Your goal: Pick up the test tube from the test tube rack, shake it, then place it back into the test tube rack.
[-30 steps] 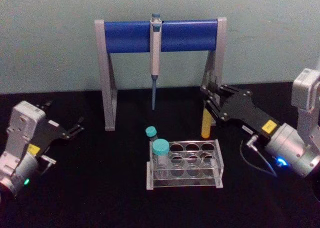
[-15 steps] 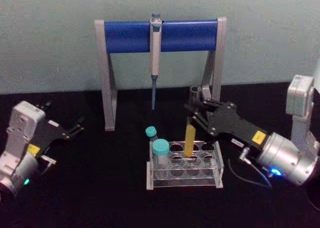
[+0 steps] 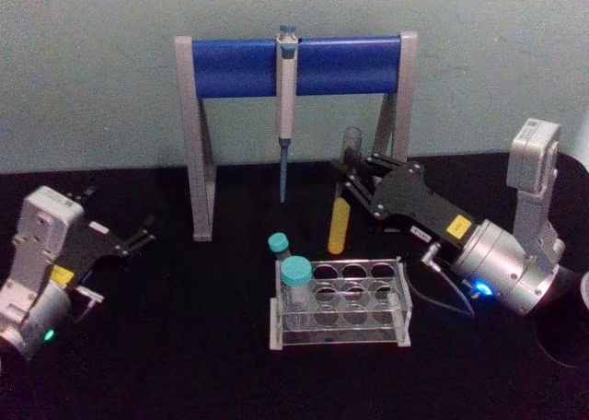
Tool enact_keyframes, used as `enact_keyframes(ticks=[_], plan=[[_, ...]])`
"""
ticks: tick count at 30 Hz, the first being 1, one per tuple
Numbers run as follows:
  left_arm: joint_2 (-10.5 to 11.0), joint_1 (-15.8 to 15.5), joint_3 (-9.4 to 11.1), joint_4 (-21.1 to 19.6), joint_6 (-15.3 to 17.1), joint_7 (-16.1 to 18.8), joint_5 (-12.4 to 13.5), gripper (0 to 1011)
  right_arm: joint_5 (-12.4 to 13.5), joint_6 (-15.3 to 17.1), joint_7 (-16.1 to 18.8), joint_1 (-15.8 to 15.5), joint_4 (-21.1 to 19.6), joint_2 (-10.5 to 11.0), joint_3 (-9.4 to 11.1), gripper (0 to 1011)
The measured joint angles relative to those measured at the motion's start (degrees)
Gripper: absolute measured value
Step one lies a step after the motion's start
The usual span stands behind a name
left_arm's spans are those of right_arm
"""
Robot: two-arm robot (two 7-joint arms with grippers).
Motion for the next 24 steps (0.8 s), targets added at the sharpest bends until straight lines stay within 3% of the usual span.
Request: enact_keyframes(ticks=[7,14,24], plan=[[0.0,0.0,0.0,0.0,0.0,0.0,0.0,1001,-1.03,-0.17,-1.27,-0.26,-0.13,0.14,0.79,229],[0.0,0.0,0.0,0.0,0.0,0.0,0.0,1001,-2.44,0.15,-2.95,-1.97,-2.18,1.6,2.26,230],[0.0,0.0,0.0,0.0,0.0,0.0,0.0,1001,-2.91,5.68,-3.93,-5.79,-7.95,5.37,3.43,229]])
